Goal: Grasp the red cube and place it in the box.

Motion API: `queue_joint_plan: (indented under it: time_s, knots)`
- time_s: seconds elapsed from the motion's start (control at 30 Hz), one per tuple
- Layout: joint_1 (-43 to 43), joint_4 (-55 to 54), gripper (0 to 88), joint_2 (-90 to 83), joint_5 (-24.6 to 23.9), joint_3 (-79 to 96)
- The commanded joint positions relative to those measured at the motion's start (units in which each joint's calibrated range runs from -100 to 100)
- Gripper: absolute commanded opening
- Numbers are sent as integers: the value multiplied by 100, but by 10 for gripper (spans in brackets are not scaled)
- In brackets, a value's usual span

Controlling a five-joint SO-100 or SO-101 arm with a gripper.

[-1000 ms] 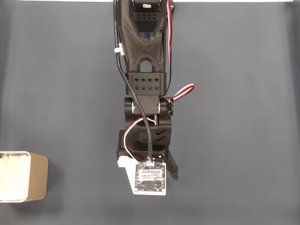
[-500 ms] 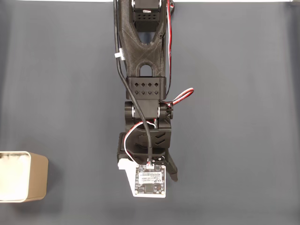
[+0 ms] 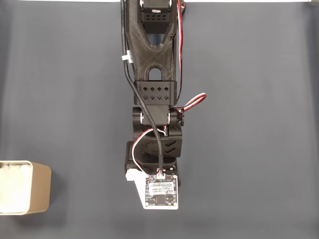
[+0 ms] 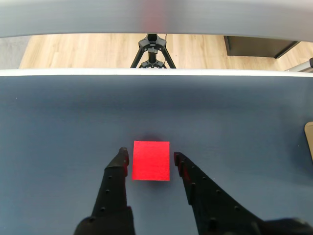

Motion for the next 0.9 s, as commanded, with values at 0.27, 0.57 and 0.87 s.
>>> queue_joint_plan:
  time_s: [0.27, 0.57, 0.87]
  knots:
    - [-11, -66, 107, -35, 151, -271]
    - [-18, -50, 43, -43, 171, -280]
    - [-18, -33, 26, -130, 166, -280]
